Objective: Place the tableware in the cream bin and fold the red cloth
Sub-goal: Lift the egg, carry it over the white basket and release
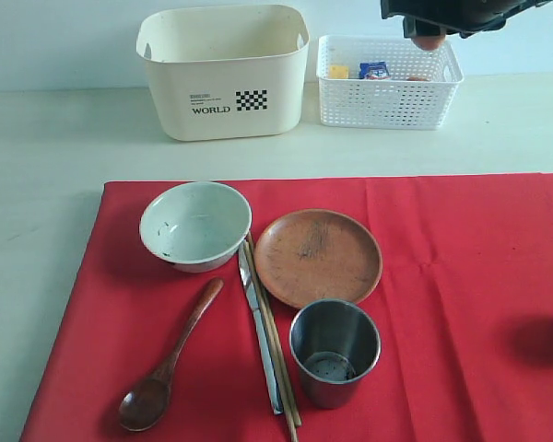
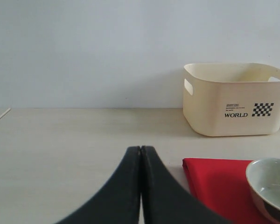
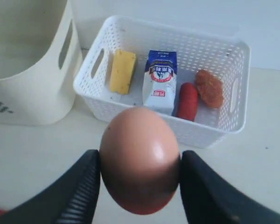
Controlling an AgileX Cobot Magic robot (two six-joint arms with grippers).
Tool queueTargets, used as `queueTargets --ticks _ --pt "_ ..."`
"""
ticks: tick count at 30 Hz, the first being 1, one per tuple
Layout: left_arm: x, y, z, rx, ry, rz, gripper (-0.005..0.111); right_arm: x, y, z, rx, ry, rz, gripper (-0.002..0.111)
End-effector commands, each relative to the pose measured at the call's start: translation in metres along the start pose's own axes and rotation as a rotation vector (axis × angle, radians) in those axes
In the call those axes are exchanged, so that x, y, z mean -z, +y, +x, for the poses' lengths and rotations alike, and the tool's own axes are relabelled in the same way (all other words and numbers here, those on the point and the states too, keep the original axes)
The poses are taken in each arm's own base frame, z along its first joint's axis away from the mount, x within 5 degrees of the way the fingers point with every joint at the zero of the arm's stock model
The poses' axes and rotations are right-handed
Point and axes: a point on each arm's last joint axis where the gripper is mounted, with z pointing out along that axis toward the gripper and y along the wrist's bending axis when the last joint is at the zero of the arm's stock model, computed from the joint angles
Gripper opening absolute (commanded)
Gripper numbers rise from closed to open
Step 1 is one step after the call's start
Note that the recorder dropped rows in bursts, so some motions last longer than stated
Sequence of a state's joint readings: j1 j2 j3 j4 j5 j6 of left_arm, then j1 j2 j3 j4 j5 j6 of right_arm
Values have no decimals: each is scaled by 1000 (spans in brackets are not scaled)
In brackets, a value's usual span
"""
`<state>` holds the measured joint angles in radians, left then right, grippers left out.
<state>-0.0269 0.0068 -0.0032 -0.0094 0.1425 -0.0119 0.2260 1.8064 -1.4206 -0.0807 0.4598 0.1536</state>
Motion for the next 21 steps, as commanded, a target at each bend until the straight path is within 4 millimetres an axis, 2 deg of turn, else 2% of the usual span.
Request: queueTargets --ticks 1,8,14,19,21 --pt "0 0 1 15 -6 0 1 -34 -14 -18 -26 -39 26 0" --pt "0 0 1 15 -6 0 1 -91 -37 -31 -68 -42 61 0" --pt "0 0 1 15 -6 0 1 -125 -57 -30 -121 -4 93 0" --pt "0 0 1 15 -6 0 1 -145 -60 -24 -141 18 98 0" --pt "0 0 1 15 -6 0 1 -150 -59 -22 -158 21 98 6"
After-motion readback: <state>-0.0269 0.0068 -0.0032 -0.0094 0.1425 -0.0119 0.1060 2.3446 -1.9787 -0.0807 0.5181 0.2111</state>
